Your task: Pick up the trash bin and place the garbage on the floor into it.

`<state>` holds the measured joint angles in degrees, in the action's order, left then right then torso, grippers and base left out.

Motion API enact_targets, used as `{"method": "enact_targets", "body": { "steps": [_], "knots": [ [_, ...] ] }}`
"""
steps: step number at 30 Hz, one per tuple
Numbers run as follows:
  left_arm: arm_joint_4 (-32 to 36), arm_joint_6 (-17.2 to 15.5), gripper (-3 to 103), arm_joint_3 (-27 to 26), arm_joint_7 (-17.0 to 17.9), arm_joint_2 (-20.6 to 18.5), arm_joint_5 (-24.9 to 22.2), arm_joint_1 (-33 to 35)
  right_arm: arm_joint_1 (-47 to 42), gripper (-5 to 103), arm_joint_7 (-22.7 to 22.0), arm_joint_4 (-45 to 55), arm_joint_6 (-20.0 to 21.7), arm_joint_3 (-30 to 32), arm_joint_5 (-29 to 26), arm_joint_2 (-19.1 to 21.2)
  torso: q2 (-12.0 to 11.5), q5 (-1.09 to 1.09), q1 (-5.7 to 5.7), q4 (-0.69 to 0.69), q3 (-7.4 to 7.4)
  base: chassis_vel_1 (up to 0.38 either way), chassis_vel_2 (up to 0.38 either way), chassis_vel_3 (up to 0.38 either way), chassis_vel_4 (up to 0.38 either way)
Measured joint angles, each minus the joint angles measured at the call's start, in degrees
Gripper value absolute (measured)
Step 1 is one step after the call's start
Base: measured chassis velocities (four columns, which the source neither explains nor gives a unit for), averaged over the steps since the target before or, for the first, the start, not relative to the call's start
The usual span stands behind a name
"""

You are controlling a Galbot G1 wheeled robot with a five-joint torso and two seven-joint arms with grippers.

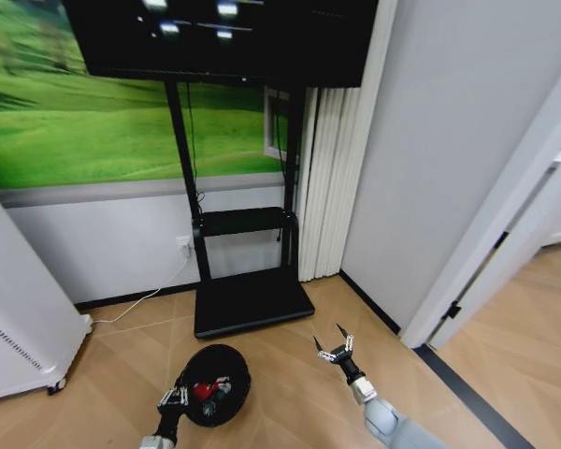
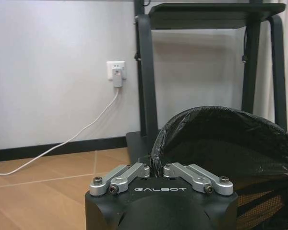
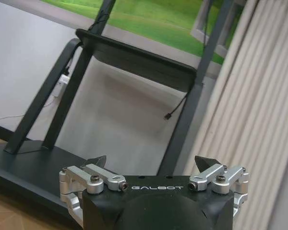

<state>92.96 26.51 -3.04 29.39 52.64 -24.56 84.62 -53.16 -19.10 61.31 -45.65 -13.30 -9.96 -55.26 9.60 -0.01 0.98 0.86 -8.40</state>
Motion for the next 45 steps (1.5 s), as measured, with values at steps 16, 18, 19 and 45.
{"method": "enact_targets", "body": {
  "steps": [16,18,19,45],
  "knots": [
    [-0.7,1.1,7,-0.8,-0.1,2.0,1.7,1.0,-3.6,100,0.7,2.9,-0.1,3.2,3.1,1.1,-0.9,0.02,-0.32,0.00,0.56,0.066,0.068,0.065,0.077],
    [-0.7,1.2,7,-0.8,-0.1,2.1,1.8,1.0,-4.2,100,0.7,3.2,-0.1,4.0,3.4,1.1,-0.9,0.02,-0.32,0.02,0.55,0.000,0.000,0.000,0.000],
    [-0.7,1.2,7,-0.8,-0.1,2.1,1.9,1.1,-4.6,100,0.7,3.5,-0.1,4.6,3.8,1.1,-0.9,0.01,-0.32,0.02,0.55,-0.029,-0.082,0.001,0.038],
    [-0.8,1.1,7,-0.5,-0.5,2.9,2.6,1.5,-12.2,100,-5.2,7.6,-0.2,10.6,15.9,-0.1,-0.7,0.02,-0.32,-0.01,0.47,0.102,-0.247,-0.112,0.243]
  ]
}}
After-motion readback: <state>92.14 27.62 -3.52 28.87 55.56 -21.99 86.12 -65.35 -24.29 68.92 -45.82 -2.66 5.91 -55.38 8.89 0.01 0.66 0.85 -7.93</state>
